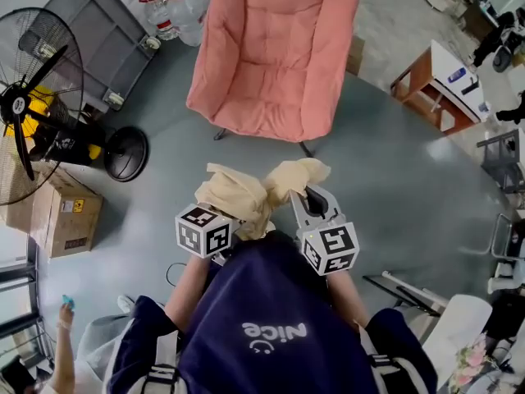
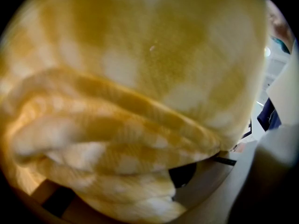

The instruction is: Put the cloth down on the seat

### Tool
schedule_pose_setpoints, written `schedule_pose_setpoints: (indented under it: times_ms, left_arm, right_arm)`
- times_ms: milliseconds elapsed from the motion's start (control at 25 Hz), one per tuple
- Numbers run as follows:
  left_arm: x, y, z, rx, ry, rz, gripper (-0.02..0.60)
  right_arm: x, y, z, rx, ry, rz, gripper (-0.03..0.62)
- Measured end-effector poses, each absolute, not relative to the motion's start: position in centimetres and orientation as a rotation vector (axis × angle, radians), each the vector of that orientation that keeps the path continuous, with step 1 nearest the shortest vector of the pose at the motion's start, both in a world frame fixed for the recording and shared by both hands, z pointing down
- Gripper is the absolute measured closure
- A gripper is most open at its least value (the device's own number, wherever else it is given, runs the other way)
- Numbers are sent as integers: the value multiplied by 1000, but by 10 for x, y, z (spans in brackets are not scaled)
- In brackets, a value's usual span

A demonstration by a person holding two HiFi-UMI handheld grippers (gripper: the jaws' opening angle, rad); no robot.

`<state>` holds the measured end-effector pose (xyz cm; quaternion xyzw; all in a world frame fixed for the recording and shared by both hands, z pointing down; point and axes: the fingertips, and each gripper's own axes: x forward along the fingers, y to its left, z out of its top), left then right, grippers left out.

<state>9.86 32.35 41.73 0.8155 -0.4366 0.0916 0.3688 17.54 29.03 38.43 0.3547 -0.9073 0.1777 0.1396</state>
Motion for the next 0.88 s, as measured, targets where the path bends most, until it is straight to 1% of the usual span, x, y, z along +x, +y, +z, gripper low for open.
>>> schedule_pose_setpoints:
  times_ms: [240,440,640,880]
  left_arm:
    - [100,297,426,2114,-1074,266,554]
    - [84,251,427,2143,-1023,255,554]
    - [50,192,426,2162,-966,251,554]
    - [1,114,421,2199,-908,264,554]
  right_arm:
    - [171,271,391,1060,-2623,561,520]
    - [160,233,391,1140,-2585,545,520]
    - [133,179,392,1207,-2532,566,520]
    - [82,107,388,1257,-2491,567,520]
